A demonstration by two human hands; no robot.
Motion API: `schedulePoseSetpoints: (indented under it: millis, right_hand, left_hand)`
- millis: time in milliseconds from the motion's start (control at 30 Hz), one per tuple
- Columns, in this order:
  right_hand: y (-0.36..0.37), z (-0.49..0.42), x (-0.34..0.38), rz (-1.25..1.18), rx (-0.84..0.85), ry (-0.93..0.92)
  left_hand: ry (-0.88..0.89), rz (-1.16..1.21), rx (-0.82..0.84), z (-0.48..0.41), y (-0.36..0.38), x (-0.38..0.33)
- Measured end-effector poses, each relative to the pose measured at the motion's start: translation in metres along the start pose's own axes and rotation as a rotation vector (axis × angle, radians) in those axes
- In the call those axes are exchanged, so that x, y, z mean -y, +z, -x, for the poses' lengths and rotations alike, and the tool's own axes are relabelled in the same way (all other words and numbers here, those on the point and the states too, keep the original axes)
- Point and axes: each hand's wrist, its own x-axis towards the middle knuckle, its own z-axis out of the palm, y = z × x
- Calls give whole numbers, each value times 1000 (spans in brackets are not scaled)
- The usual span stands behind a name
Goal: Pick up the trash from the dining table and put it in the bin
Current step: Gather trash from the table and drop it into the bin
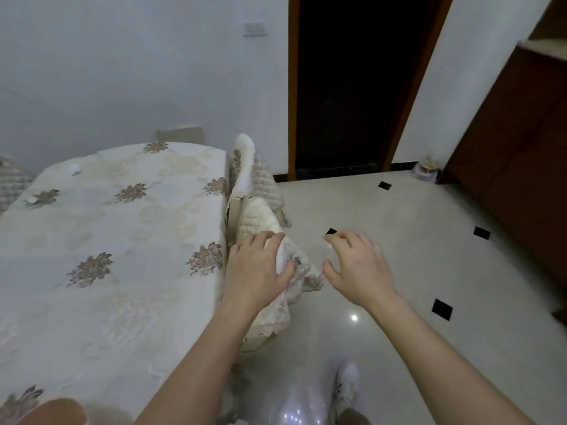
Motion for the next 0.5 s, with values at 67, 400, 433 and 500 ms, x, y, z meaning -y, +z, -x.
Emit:
schedulePoseSetpoints:
  millis: [67,400,433,500]
  right_hand:
    - [6,-16,-16,2,0,-1]
    - [29,-158,-152,-39,68,-22]
    - [30,-173,-165,-38,68,-27]
    - [31,-200,-186,-45,78,-37]
  left_hand:
    - [17,5,3,-21,10,-7]
    - [-25,-22,25,-192,90,-64]
    - [-32,-36,28,-208,96,-70]
    - [-48,-50,30,-236,108,-78]
